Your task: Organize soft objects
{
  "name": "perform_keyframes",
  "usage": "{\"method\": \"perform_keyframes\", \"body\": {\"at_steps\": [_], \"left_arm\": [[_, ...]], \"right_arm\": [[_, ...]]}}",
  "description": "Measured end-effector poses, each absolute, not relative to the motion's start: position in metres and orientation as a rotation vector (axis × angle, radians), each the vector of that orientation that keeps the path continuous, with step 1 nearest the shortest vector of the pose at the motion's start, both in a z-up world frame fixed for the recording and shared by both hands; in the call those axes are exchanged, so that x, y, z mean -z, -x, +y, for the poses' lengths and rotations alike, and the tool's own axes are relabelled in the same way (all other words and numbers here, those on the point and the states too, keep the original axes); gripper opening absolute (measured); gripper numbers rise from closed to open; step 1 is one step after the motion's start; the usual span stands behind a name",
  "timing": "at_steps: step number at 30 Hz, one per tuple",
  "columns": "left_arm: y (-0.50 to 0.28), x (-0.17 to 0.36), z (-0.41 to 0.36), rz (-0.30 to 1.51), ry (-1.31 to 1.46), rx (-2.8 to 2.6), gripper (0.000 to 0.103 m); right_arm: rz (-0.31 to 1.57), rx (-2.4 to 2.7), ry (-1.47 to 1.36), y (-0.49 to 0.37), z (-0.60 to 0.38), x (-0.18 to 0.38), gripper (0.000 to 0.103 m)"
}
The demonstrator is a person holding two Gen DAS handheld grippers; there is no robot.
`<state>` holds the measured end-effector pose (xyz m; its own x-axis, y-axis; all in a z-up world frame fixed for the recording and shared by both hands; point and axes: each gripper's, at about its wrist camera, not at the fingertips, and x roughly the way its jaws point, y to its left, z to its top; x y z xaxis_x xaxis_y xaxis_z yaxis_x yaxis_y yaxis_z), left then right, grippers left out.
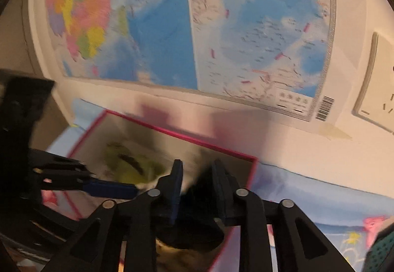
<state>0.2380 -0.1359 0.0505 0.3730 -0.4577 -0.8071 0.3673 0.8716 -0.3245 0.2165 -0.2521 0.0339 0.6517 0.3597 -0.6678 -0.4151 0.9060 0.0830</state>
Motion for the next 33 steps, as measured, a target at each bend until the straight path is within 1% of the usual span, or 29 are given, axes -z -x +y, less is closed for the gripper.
{"method": "perform_keyframes", "body": {"at_steps": [7,11,13,14,15,17,20,26,33], "left_arm": [[-0.213,-0.060,-0.130,1.008,0.074,0.545,0.044],[-0.183,-0.072,-0.126,0.935,0.054,0.604,0.044],[-0.168,-0.076,-0.124,0.905,0.053,0.634,0.044],[-0.158,-0.078,-0.124,0.889,0.049,0.659,0.044],[-0.147,-0.079,-0.123,0.875,0.046,0.681,0.045],[-0.130,-0.079,-0.123,0.851,0.041,0.711,0.045],[-0.106,-0.074,-0.127,0.831,0.027,0.744,0.045],[-0.068,-0.040,-0.142,0.890,0.036,0.828,0.046],[-0.047,0.000,-0.162,0.992,0.037,0.872,0.046]], "right_arm": [[0.722,-0.477,0.049,-0.175,-0.271,-0.036,0.029],[0.705,-0.518,-0.005,-0.152,-0.280,-0.042,0.038],[0.697,-0.548,-0.022,-0.131,-0.289,-0.044,0.040],[0.692,-0.553,-0.027,-0.122,-0.293,-0.045,0.043],[0.687,-0.559,-0.035,-0.111,-0.297,-0.045,0.047],[0.686,-0.574,-0.055,-0.089,-0.306,-0.042,0.052],[0.696,-0.574,-0.094,-0.061,-0.322,-0.033,0.056],[0.795,-0.521,-0.160,-0.023,-0.347,0.007,0.057],[0.895,-0.431,-0.246,-0.001,-0.373,0.052,0.057]]}}
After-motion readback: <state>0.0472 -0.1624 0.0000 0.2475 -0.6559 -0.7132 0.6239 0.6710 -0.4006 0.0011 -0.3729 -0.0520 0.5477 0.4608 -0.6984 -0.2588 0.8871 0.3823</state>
